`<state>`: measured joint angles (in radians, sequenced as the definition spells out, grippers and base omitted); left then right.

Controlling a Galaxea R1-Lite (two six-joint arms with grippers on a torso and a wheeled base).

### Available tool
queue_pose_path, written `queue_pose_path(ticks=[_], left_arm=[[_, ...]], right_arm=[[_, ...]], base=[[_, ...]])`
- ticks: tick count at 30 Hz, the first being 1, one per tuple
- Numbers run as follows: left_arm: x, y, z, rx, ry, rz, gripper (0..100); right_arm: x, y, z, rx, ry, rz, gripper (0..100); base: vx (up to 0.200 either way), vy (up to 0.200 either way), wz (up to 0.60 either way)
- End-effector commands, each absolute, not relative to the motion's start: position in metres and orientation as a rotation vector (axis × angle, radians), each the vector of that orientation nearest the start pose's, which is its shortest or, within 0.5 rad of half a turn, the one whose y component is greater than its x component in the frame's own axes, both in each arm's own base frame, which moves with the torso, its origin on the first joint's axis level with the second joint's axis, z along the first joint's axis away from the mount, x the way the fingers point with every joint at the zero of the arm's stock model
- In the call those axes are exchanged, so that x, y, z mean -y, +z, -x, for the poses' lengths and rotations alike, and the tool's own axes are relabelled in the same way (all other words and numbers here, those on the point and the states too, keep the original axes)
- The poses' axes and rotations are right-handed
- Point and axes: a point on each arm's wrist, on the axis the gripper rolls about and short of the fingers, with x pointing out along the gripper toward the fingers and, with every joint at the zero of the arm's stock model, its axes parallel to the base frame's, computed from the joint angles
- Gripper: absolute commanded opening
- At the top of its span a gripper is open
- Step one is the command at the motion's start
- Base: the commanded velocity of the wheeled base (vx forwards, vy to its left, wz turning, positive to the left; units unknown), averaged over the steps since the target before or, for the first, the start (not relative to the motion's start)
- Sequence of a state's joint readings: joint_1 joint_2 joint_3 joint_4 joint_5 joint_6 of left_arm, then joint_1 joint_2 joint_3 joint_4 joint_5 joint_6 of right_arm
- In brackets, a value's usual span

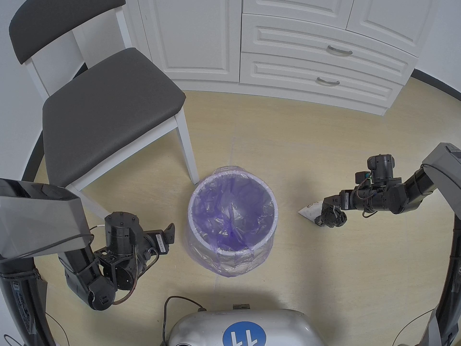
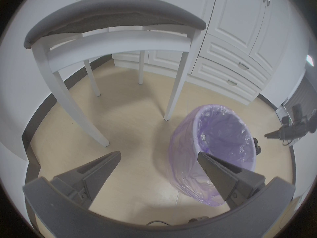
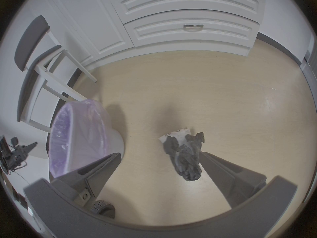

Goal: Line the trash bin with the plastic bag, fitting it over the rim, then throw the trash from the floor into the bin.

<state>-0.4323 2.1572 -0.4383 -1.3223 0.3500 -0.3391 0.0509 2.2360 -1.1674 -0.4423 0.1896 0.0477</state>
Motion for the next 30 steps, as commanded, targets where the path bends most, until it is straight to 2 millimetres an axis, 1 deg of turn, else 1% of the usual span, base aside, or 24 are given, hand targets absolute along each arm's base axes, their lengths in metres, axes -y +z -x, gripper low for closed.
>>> queue_pose_path(ticks=[1,4,8,15,16,22,23,24,25,30], left_arm=[[0.115,0.028,-0.265,-0.357,-0.026,0.188,100],[0.113,0.029,-0.257,-0.342,-0.037,0.190,100],[0.110,0.030,-0.251,-0.336,-0.061,0.200,100],[0.109,0.029,-0.252,-0.343,-0.069,0.201,100],[0.109,0.029,-0.251,-0.344,-0.069,0.197,100],[0.109,0.029,-0.251,-0.345,-0.070,0.194,100],[0.109,0.029,-0.250,-0.345,-0.070,0.192,100],[0.109,0.029,-0.250,-0.345,-0.070,0.192,100],[0.108,0.029,-0.249,-0.350,-0.069,0.182,100],[0.108,0.028,-0.246,-0.358,-0.073,0.160,100]], right_arm=[[-0.011,0.012,-0.433,-0.731,0.193,-0.091,100],[-0.011,0.004,-0.435,-0.762,0.191,-0.094,100],[-0.010,-0.009,-0.440,-0.777,0.188,-0.096,100],[-0.006,-0.034,-0.448,-0.791,0.183,-0.093,100],[-0.006,-0.041,-0.452,-0.783,0.180,-0.094,100],[-0.009,-0.064,-0.465,-0.699,0.181,-0.093,100],[-0.010,-0.072,-0.469,-0.670,0.182,-0.088,100],[-0.010,-0.072,-0.469,-0.670,0.182,-0.088,100],[-0.010,-0.081,-0.474,-0.625,0.173,-0.081,100],[-0.011,-0.085,-0.476,-0.608,0.144,-0.088,100]], base=[[0.000,0.000,0.00],[0.000,0.000,0.00],[0.000,0.000,0.00],[0.000,0.000,0.00],[0.000,0.000,0.00],[0.000,0.000,0.00],[0.000,0.000,0.00],[0.000,0.000,0.00],[0.000,0.000,0.00],[0.000,0.000,0.00]])
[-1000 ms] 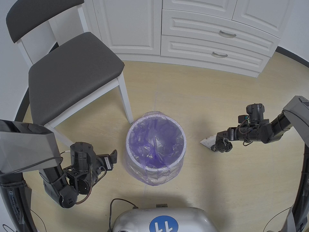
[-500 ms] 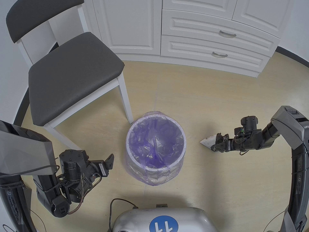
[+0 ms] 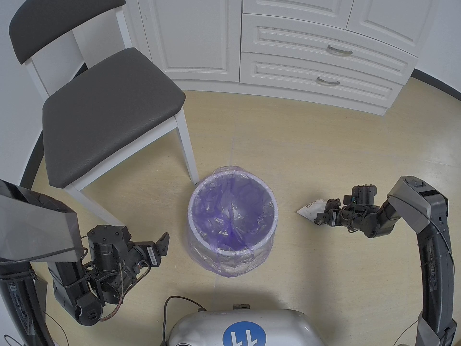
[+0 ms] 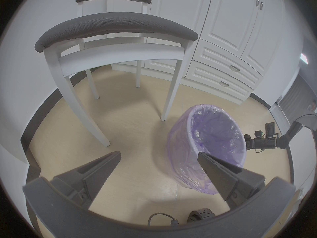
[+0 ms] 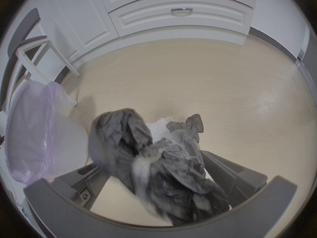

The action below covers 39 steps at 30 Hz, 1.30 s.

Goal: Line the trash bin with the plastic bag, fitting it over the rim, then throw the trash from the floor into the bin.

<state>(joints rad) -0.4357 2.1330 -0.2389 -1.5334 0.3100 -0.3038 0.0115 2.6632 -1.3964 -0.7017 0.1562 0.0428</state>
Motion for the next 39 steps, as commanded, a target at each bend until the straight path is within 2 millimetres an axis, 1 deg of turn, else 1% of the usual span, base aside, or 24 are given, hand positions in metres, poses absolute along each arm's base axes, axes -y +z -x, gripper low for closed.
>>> queue_pose_path(ticks=[1,12,13,17,19,20,21,22,23,24,25,26,30,32,34,35,36,37,39], left_arm=[[0.109,0.028,-0.246,-0.358,-0.075,0.159,100],[0.108,0.029,-0.246,-0.354,-0.073,0.159,100],[0.108,0.029,-0.246,-0.354,-0.073,0.159,100],[0.108,0.029,-0.246,-0.354,-0.073,0.159,100],[0.108,0.029,-0.246,-0.354,-0.073,0.159,100],[0.109,0.029,-0.246,-0.353,-0.074,0.160,100],[0.109,0.029,-0.246,-0.352,-0.075,0.160,100],[0.109,0.029,-0.246,-0.350,-0.075,0.161,100],[0.109,0.029,-0.246,-0.350,-0.075,0.161,100],[0.109,0.030,-0.247,-0.347,-0.072,0.162,100],[0.109,0.031,-0.247,-0.344,-0.074,0.163,100],[0.109,0.032,-0.246,-0.341,-0.075,0.163,100],[0.108,0.043,-0.243,-0.308,-0.081,0.175,100],[0.108,0.048,-0.242,-0.288,-0.086,0.180,100],[0.109,0.056,-0.238,-0.264,-0.102,0.175,100],[0.109,0.058,-0.237,-0.258,-0.103,0.174,100],[0.109,0.058,-0.237,-0.258,-0.103,0.174,100],[0.110,0.063,-0.233,-0.246,-0.117,0.167,100],[0.111,0.067,-0.230,-0.233,-0.128,0.160,100]], right_arm=[[-0.011,-0.084,-0.477,-0.607,0.142,-0.094,100],[-0.010,-0.084,-0.478,-0.635,0.131,-0.134,100],[-0.010,-0.084,-0.478,-0.629,0.134,-0.134,0],[-0.012,-0.084,-0.477,-0.628,0.137,-0.133,0],[-0.016,-0.072,-0.472,-0.615,0.149,-0.128,0],[-0.024,-0.056,-0.469,-0.590,0.166,-0.125,0],[-0.033,-0.034,-0.462,-0.560,0.189,-0.125,0],[-0.041,-0.013,-0.451,-0.536,0.217,-0.134,0],[-0.045,0.003,-0.443,-0.514,0.245,-0.140,0],[-0.053,0.027,-0.430,-0.475,0.302,-0.146,0],[-0.058,0.045,-0.419,-0.434,0.352,-0.147,0],[-0.061,0.060,-0.408,-0.399,0.388,-0.146,0],[-0.068,0.097,-0.375,-0.348,0.429,-0.118,0],[-0.067,0.113,-0.358,-0.346,0.435,-0.096,0],[-0.067,0.136,-0.341,-0.347,0.437,-0.073,0],[-0.069,0.140,-0.338,-0.348,0.434,-0.067,0],[-0.069,0.140,-0.338,-0.348,0.434,-0.067,0],[-0.072,0.149,-0.329,-0.338,0.412,-0.046,0],[-0.073,0.149,-0.323,-0.307,0.406,-0.015,0]], base=[[0.000,0.000,0.00],[0.000,0.000,0.00],[0.000,0.000,0.00],[0.000,0.000,0.00],[0.000,0.000,0.00],[0.000,0.000,0.00],[0.000,0.000,0.00],[0.000,0.000,0.00],[0.000,0.000,0.00],[0.000,0.000,0.00],[0.000,0.000,0.00],[0.000,0.000,0.00],[0.000,0.000,0.00],[0.000,0.000,0.00],[0.000,0.000,0.00],[0.000,0.000,0.00],[0.000,0.000,0.00],[0.000,0.000,0.00],[0.000,0.000,0.00]])
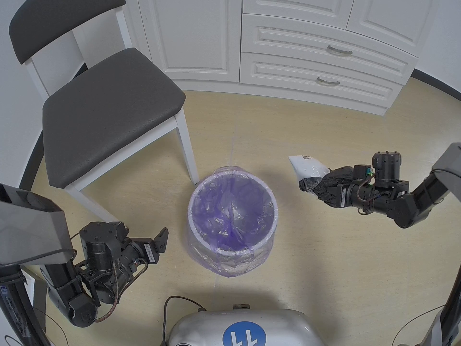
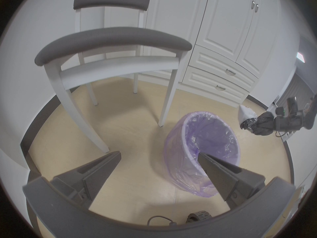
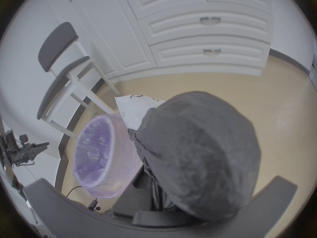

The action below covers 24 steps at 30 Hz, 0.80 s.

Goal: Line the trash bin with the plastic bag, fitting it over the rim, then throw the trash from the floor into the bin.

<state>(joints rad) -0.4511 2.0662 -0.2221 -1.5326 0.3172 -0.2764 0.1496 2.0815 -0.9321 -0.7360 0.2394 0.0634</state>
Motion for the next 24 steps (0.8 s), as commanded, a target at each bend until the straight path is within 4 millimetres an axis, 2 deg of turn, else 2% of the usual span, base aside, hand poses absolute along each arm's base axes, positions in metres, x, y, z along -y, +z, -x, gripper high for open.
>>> queue_pose_path(ticks=[1,5,8,12,14,16,18,21,24], left_arm=[[0.110,0.070,-0.229,-0.224,-0.129,0.157,100],[0.110,0.079,-0.227,-0.191,-0.135,0.162,100],[0.108,0.089,-0.223,-0.152,-0.141,0.155,100],[0.105,0.103,-0.217,-0.099,-0.151,0.123,100],[0.105,0.109,-0.213,-0.075,-0.163,0.106,100],[0.105,0.113,-0.208,-0.062,-0.173,0.086,100],[0.103,0.112,-0.203,-0.066,-0.177,0.049,100],[0.100,0.115,-0.198,-0.060,-0.178,0.028,100],[0.099,0.120,-0.197,-0.047,-0.180,0.029,100]], right_arm=[[-0.072,0.150,-0.320,-0.271,0.411,0.004,0],[-0.073,0.145,-0.308,-0.166,0.415,0.058,0],[-0.091,0.151,-0.291,-0.185,0.413,0.082,0],[-0.122,0.186,-0.251,-0.295,0.381,0.113,0],[-0.139,0.202,-0.231,-0.371,0.409,0.033,0],[-0.159,0.217,-0.221,-0.435,0.439,-0.069,0],[-0.175,0.228,-0.222,-0.494,0.438,-0.163,0],[-0.200,0.240,-0.247,-0.564,0.398,-0.280,0],[-0.211,0.255,-0.262,-0.632,0.331,-0.395,0]], base=[[0.000,0.000,0.00],[0.000,0.000,0.00],[0.000,0.000,0.00],[0.000,0.000,0.00],[0.000,0.000,0.00],[0.000,0.000,0.00],[0.000,0.000,0.00],[0.000,0.000,0.00],[0.000,0.000,0.00]])
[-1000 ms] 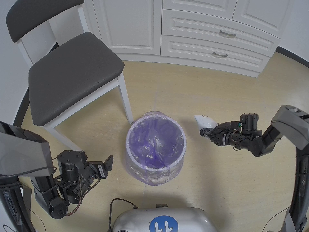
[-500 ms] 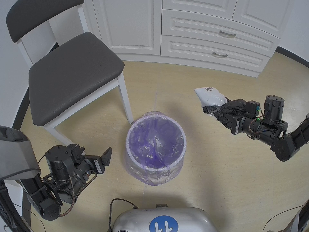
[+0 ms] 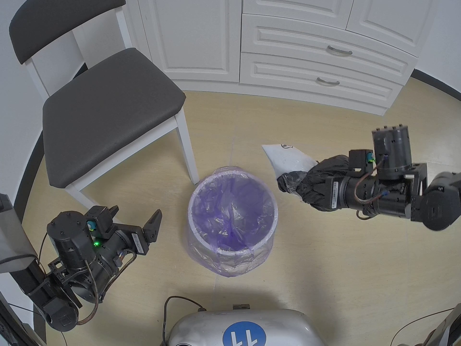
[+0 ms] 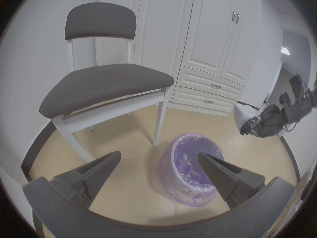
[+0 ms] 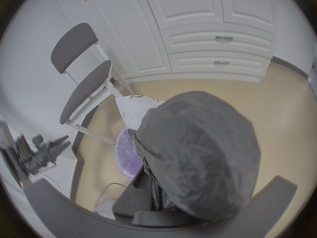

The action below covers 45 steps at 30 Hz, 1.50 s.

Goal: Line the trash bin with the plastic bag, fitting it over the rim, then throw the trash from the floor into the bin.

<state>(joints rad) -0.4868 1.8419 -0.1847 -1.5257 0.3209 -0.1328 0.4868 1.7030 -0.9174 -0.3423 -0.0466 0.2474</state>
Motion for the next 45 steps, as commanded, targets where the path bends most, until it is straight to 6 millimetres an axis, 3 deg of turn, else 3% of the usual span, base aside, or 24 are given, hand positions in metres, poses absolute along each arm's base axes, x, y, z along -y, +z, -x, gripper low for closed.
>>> queue_pose_path(ticks=[1,4,7,11,15,17,23,31,40,45], left_arm=[[0.099,0.122,-0.197,-0.043,-0.180,0.027,100],[0.099,0.124,-0.196,-0.045,-0.180,0.025,100],[0.100,0.129,-0.196,-0.037,-0.185,0.030,100],[0.100,0.137,-0.197,-0.003,-0.183,0.048,100],[0.103,0.158,-0.207,0.030,-0.179,0.057,100],[0.103,0.172,-0.220,-0.044,-0.155,0.033,100],[0.096,0.173,-0.216,-0.184,-0.158,0.102,100],[0.067,0.191,-0.216,-0.106,-0.108,0.049,100],[0.063,0.194,-0.210,-0.095,-0.144,0.054,100],[0.062,0.191,-0.206,-0.097,-0.150,0.016,100]], right_arm=[[-0.214,0.262,-0.264,-0.654,0.312,-0.446,0],[-0.221,0.264,-0.271,-0.710,0.264,-0.538,0],[-0.245,0.252,-0.295,-0.777,0.205,-0.618,0],[-0.253,0.250,-0.295,-0.820,0.169,-0.622,0],[-0.258,0.244,-0.294,-0.838,0.169,-0.616,0],[-0.264,0.231,-0.301,-0.863,0.150,-0.601,0],[-0.273,0.213,-0.310,-0.891,0.131,-0.579,0],[-0.291,0.169,-0.328,-0.958,0.087,-0.528,0],[-0.310,0.129,-0.332,-1.026,0.070,-0.472,0],[-0.316,0.116,-0.342,-0.997,0.059,-0.540,0]], base=[[0.000,0.000,0.00],[0.000,0.000,0.00],[0.000,0.000,0.00],[0.000,0.000,0.00],[0.000,0.000,0.00],[0.000,0.000,0.00],[0.000,0.000,0.00],[0.000,0.000,0.00],[0.000,0.000,0.00],[0.000,0.000,0.00]])
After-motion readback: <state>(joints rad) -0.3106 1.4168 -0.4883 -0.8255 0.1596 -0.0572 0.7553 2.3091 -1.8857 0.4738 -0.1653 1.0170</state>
